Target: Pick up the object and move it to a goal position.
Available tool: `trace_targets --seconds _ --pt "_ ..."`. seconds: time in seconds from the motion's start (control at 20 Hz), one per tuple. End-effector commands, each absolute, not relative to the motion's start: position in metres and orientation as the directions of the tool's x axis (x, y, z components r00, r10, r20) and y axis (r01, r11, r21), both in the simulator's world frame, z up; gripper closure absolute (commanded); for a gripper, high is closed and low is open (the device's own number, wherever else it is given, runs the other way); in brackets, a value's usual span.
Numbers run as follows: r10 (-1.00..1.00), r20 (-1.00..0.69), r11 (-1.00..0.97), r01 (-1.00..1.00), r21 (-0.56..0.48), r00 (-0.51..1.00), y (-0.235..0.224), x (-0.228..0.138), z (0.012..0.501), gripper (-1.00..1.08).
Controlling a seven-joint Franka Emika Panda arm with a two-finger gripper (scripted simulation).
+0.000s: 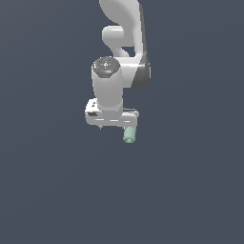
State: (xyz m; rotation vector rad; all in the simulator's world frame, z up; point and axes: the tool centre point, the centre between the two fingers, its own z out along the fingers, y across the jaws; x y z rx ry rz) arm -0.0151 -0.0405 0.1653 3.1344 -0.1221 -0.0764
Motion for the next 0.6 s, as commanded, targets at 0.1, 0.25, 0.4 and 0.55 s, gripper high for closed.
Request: trace_targets --seconds 0.1,0.25,0.4,0.55 --pt "-0.087 -0.042 -0.996 -0.087 0.006 0.995 -0.027 -0.023 0.153 -0.92" --pt "-0.097 -0.034 -0.995 -0.097 0.006 0.995 -0.013 -0.031 0.141 -0.92" --pt "-0.11 -0.025 -0.994 -0.109 0.006 0.994 0.003 -0.043 0.126 -0.92" --pt "-0.122 -0.017 -0.993 -0.121 0.005 0.992 0.018 -0.055 0.113 -0.92"
